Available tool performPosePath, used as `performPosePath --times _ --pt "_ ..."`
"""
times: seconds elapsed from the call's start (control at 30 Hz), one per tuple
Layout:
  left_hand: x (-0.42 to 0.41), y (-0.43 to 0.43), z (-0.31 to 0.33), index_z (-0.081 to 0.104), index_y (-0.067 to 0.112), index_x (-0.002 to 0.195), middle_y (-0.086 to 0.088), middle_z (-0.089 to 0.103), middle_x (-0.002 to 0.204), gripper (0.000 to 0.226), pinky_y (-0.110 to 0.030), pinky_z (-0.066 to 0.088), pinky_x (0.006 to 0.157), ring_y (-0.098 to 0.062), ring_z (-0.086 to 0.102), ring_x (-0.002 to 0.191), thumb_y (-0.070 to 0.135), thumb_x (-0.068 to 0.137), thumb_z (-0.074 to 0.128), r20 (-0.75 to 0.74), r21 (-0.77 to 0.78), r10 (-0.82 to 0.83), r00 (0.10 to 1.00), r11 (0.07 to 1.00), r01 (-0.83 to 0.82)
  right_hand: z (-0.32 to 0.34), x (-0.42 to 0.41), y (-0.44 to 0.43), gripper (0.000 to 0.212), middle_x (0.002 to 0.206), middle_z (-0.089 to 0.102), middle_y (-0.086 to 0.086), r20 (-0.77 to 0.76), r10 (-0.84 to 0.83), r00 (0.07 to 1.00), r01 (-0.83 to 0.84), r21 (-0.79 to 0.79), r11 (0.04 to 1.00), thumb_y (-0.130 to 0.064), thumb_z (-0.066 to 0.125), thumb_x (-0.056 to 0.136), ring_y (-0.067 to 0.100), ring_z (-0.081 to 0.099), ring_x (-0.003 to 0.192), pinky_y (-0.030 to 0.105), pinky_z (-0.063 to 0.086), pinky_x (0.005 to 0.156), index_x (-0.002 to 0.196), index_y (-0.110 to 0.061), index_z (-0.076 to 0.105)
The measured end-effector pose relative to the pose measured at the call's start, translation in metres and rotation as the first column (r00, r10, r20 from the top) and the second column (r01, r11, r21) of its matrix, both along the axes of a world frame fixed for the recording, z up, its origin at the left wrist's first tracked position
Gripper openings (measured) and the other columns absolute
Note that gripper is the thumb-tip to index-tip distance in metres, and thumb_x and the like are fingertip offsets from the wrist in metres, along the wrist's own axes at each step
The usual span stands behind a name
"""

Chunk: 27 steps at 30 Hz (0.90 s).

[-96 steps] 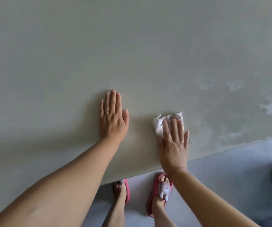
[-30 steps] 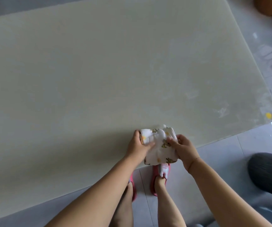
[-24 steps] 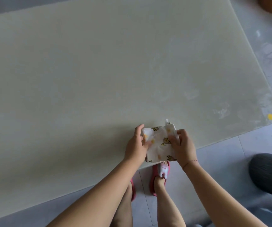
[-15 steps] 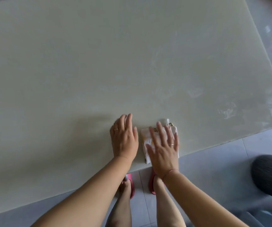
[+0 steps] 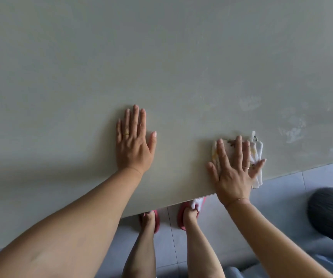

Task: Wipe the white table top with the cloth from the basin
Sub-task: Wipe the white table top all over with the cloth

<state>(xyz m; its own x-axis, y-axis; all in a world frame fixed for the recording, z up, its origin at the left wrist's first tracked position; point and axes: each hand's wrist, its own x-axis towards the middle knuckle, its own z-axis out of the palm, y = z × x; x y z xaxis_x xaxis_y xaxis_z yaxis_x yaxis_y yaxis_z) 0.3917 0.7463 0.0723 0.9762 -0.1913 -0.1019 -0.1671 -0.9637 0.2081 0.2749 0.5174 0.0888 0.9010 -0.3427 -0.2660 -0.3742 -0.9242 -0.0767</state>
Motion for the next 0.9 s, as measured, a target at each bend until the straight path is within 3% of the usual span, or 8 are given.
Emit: performPosePath --times 0.13,0.3,0.43,0.5,0.57,0.67,0.73,0.9 --pt "-0.001 0.001 0.0 0.025 0.01 0.149 -0.012 0.022 0.157 0.064 -0.046 0.013 0.117 -0.029 0.019 0.145 0.042 0.094 0.029 0.001 -0.001 0.004 1.0 1.0 -0.004 -0.001 -0.013 0.069 0.065 0.158 -0.001 0.007 -0.002 0.157 0.988 -0.157 0.036 0.987 -0.059 0.024 0.09 0.029 -0.002 0.146 0.066 -0.006 0.109 0.148 -0.038 0.008" --pt "-0.001 0.0 0.002 0.028 0.01 0.148 -0.012 0.024 0.156 0.063 -0.047 0.016 0.117 -0.029 0.021 0.144 0.041 0.094 0.03 0.018 0.006 0.005 1.0 1.0 -0.005 -0.002 0.023 0.004 0.055 0.155 0.023 0.003 0.108 0.76 0.64 -0.765 -0.006 0.645 -0.05 0.035 0.092 0.026 0.017 0.144 0.06 0.013 0.112 0.145 -0.043 0.024" --pt "-0.001 0.0 -0.001 0.029 0.011 0.148 -0.011 0.026 0.155 0.063 -0.044 0.014 0.117 -0.028 0.023 0.144 0.04 0.092 0.034 0.038 0.011 0.021 0.999 1.0 -0.022 -0.005 0.086 -0.035 0.053 0.159 0.012 0.004 0.093 0.138 0.986 -0.145 0.069 0.987 -0.052 0.021 0.094 0.022 0.002 0.147 0.056 -0.004 0.114 0.146 -0.044 0.015" --pt "-0.001 0.001 -0.003 0.028 0.012 0.149 -0.01 0.026 0.156 0.063 -0.043 0.013 0.117 -0.027 0.022 0.144 0.04 0.092 0.034 0.041 0.018 0.018 0.999 1.0 -0.018 -0.006 0.083 0.003 0.058 0.16 0.005 0.006 0.105 -0.038 0.994 0.032 0.056 0.998 -0.053 0.022 0.093 0.024 -0.004 0.146 0.058 -0.007 0.113 0.148 -0.04 0.011" --pt "0.0 0.001 -0.003 0.026 0.014 0.149 -0.009 0.024 0.156 0.063 -0.042 0.011 0.117 -0.025 0.02 0.145 0.04 0.092 0.034 0.037 0.035 0.018 0.999 0.999 -0.019 -0.006 0.062 0.044 0.06 0.159 0.005 0.008 0.117 0.204 0.972 -0.212 0.066 0.975 -0.054 0.025 0.092 0.028 0.0 0.146 0.059 -0.007 0.113 0.149 -0.037 0.012" --pt "0.001 0.0 -0.002 0.026 0.014 0.149 -0.008 0.024 0.157 0.063 -0.042 0.012 0.118 -0.024 0.019 0.145 0.04 0.093 0.033 0.03 0.047 0.019 0.999 0.999 -0.02 -0.006 0.061 0.03 0.059 0.157 0.013 0.005 0.119 0.691 0.713 -0.7 0.056 0.712 -0.053 0.028 0.093 0.029 0.012 0.145 0.057 0.005 0.114 0.148 -0.036 0.02" --pt "0.0 0.0 -0.003 0.027 0.014 0.149 -0.007 0.024 0.157 0.062 -0.042 0.014 0.118 -0.024 0.02 0.145 0.039 0.093 0.033 0.034 0.047 0.024 0.999 0.999 -0.025 -0.008 0.09 -0.008 0.053 0.157 0.02 0.005 0.135 0.76 0.635 -0.77 0.034 0.637 -0.045 0.028 0.094 0.027 0.014 0.145 0.055 0.01 0.114 0.146 -0.035 0.026" --pt "0.0 -0.001 -0.002 0.027 0.014 0.149 -0.006 0.023 0.157 0.062 -0.041 0.014 0.117 -0.022 0.019 0.145 0.04 0.093 0.031 0.024 0.048 0.042 0.999 0.998 -0.043 -0.009 0.154 -0.017 0.051 0.159 0.009 0.006 0.135 -0.014 0.991 -0.003 0.122 0.993 -0.041 0.029 0.098 0.024 -0.001 0.147 0.051 -0.007 0.116 0.148 -0.038 0.018"
